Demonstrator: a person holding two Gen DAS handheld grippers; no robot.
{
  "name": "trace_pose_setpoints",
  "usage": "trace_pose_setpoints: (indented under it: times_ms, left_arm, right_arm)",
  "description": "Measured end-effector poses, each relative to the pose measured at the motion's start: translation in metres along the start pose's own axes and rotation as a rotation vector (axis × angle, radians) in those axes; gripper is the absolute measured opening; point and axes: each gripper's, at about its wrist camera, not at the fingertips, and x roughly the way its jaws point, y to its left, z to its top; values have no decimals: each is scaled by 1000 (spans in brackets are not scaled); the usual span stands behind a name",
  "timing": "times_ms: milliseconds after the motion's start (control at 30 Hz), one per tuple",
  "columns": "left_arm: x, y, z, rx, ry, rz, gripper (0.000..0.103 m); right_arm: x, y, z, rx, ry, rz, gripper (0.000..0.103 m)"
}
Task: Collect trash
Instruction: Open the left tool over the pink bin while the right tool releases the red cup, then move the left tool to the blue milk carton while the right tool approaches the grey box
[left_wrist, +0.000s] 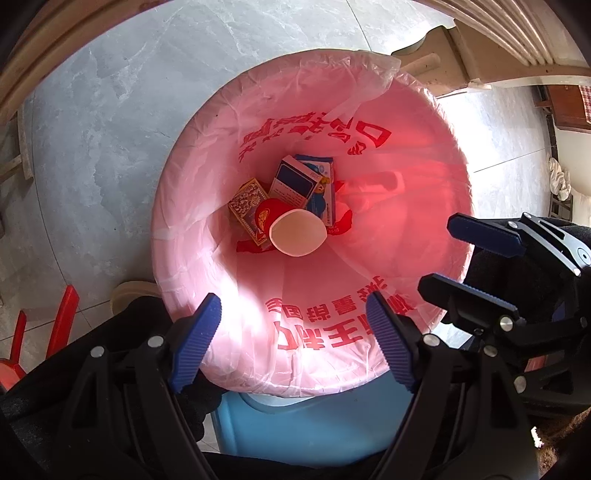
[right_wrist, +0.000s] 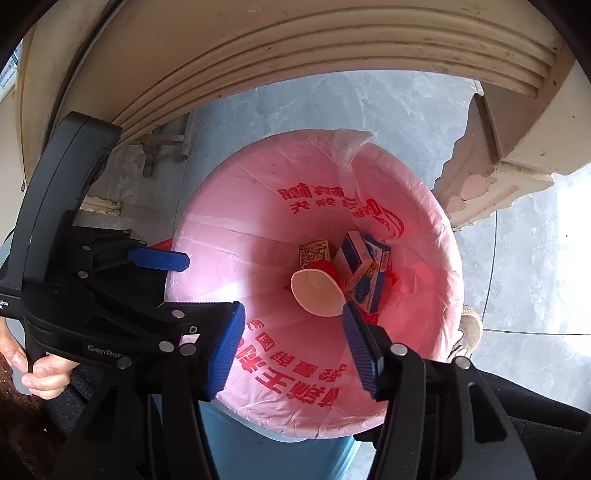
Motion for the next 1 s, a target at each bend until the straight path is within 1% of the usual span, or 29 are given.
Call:
trace_pose_setpoints:
  times_ms: [167,267,400,467,533,600,633,700,733,800,833,867,900,967,1000]
  left_arm:
    - [-4,-4,-3,22,0,28,79]
    - [-9,-11,-7,51,-11,68,79]
    - [-23,-22,-21,95,-46,148,79]
    - [-36,-29,-33,123,-75,189,79]
    - [-55,-36,-49,160,-101,198,79]
    - [-80,-44,-69,207,-122,197,79]
    - [-96,-47,-79,232,-134,208,79]
    - [-132,-53,-98,291,-169,232,79]
    - [-153,-55,-106,312,-198,255,79]
    - [-199,-58,-121,336,-263,320,80]
    - [-223,-59,-126,343,-293,343,82]
    - [-249,-59,-130,354,-324,360,87]
    - [-272,-59,-133,367,-352,379,89]
    - [-315,-59,-135,382,-394,439,89]
    - [-335,-60,-133,384,-409,472,89]
  right_arm:
    - [-3,1,-1,-7,-2,-3,54]
    - [-5,6,-2,-23,-15,-17,54]
    - [-18,12,-8,-46,-25,-38,55]
    - [-30,18,-14,-56,-39,-27,55]
    - [-51,28,-20,-78,-66,14,55]
    - [-80,39,-26,-115,-110,40,55]
    - [-96,46,-28,-138,-132,45,57]
    - [-137,58,-32,-186,-195,83,70]
    - [-159,63,-33,-211,-232,89,73]
    - [-205,76,-32,-267,-306,66,86]
    - [-228,81,-30,-293,-343,46,89]
    - [-251,85,-27,-309,-376,24,91]
    - [-272,90,-20,-314,-400,7,91]
    - [-311,98,-2,-308,-418,1,92]
    - [-330,104,7,-321,-434,-15,96]
